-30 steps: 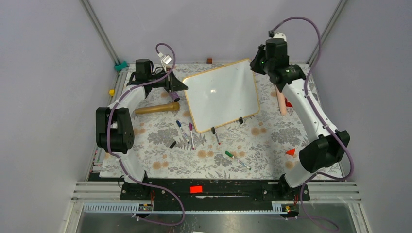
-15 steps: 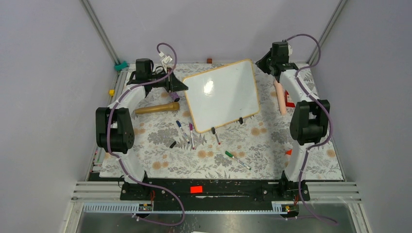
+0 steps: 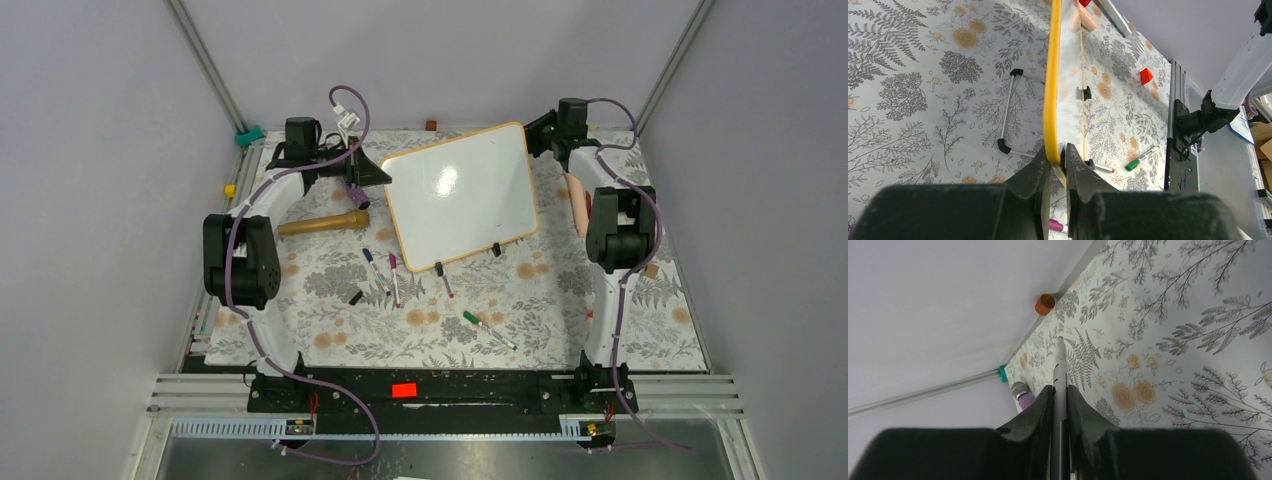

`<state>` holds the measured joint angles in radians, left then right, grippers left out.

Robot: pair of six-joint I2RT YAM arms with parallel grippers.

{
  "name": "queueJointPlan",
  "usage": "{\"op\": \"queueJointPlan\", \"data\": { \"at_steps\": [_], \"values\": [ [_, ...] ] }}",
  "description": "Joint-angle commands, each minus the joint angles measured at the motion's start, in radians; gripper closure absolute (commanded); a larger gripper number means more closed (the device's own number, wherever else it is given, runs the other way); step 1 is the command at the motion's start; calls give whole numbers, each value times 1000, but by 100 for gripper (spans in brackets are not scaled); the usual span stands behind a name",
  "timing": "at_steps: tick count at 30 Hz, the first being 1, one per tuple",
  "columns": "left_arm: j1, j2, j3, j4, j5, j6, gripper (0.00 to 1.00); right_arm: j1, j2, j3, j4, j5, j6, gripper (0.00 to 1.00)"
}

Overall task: Write a sentence on the whiteboard
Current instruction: Move the whiteboard to the center of the board.

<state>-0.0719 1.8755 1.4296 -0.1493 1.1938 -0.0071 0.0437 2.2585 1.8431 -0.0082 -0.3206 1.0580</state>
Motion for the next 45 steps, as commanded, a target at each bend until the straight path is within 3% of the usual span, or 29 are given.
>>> {"op": "queueJointPlan", "data": {
  "at_steps": [1,4,13,31,36,45],
  "values": [
    [-48,69,0,-83,37,127,100,19,-35,-43,92,-90,33,100],
    [-49,110,59,-120,65,118,100,21,-120,-186,136,-68,18,100],
    [-49,112,66,-166,91,136,100,23,-277,-382,129,-33,-64,100],
    [-57,71,69,-476,76,345,100,31,-430,-691,168,-5,-140,100],
    [-62,82,82,-479,76,343,100,-8,-409,-663,164,5,-149,100],
    [-63,123,179,-478,80,290,100,-37,-310,-418,36,104,-161,100]
  ]
}}
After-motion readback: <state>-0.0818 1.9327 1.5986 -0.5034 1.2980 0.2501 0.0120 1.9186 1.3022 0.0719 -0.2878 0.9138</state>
